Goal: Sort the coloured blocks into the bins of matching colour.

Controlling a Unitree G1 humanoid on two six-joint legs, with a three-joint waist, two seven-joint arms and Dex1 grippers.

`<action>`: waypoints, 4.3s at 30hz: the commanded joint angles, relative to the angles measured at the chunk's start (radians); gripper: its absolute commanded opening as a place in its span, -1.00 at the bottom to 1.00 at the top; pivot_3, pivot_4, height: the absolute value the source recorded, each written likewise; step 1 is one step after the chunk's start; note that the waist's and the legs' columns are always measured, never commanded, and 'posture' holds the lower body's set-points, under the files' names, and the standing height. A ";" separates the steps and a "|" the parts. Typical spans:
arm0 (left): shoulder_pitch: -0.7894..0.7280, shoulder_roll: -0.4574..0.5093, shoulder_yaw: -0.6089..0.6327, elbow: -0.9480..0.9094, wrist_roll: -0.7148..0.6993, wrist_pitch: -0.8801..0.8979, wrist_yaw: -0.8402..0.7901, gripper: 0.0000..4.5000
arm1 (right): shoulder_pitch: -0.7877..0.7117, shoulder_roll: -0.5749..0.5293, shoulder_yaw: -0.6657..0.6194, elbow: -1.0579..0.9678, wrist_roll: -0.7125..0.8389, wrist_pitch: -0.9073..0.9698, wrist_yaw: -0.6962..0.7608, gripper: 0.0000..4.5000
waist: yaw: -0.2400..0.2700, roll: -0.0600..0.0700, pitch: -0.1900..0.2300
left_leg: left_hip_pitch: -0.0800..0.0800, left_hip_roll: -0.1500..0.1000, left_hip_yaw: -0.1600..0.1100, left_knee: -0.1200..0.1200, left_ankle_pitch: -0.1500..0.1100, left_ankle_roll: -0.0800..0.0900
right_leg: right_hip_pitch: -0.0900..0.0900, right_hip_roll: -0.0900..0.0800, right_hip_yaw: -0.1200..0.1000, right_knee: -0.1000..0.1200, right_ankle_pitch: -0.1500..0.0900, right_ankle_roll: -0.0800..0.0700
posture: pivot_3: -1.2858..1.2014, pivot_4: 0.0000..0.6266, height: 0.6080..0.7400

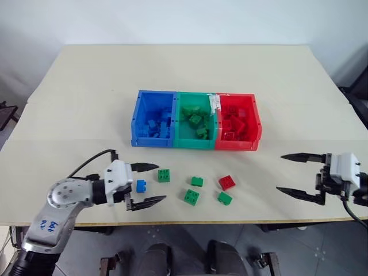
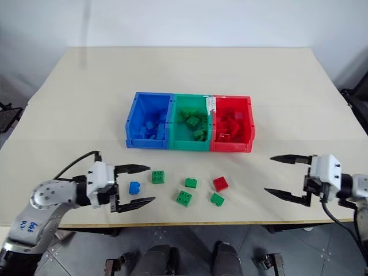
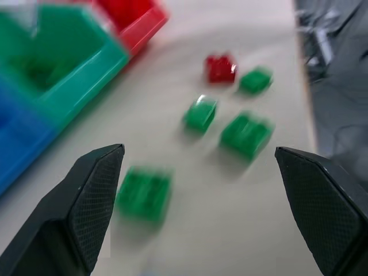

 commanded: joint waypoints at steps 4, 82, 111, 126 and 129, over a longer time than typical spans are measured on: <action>-0.006 -0.023 -0.073 -0.021 0.006 -0.051 -0.036 0.99 | 0.064 -0.033 -0.022 -0.060 -0.016 0.029 -0.002 1.00 | -0.005 0.000 0.000 | 0.001 -0.001 0.002 0.000 0.000 0.000 | 0.000 0.000 0.001 0.000 0.000 0.000 | 0.03 -0.52 1.00; -0.067 -0.097 0.079 0.269 -0.026 -0.181 -0.028 1.00 | -0.344 0.128 0.016 0.003 -0.021 0.259 -0.225 0.99 | 0.002 0.001 0.001 | -0.004 -0.003 0.001 0.000 0.000 0.000 | 0.000 0.000 -0.006 0.000 -0.001 -0.001 | 0.03 -0.52 1.00; 0.135 0.043 0.126 0.172 -0.059 -0.286 -0.276 1.00 | -0.109 0.075 0.432 -0.449 -0.148 0.534 -0.265 0.99 | 0.000 0.002 0.001 | -0.001 0.001 -0.003 0.001 -0.001 -0.001 | -0.001 -0.002 -0.002 0.000 0.000 -0.001 | 0.03 -0.52 1.00; 0.170 0.015 0.178 0.151 -0.057 -0.281 -0.140 1.00 | -0.182 0.175 0.461 -0.314 -0.196 0.369 -0.268 -0.64 | -0.003 0.001 0.001 | -0.001 0.001 -0.002 0.001 0.000 0.000 | -0.001 0.000 -0.003 0.000 0.000 -0.001 | 0.03 -0.52 1.00; 0.178 0.007 0.206 0.167 -0.051 -0.289 -0.112 1.00 | -0.261 0.221 0.443 -0.292 -0.136 0.408 -0.265 -0.64 | -0.005 0.001 0.001 | -0.001 0.001 -0.002 0.001 0.000 0.000 | -0.001 0.000 -0.003 0.000 0.000 -0.001 | 0.03 -0.52 1.00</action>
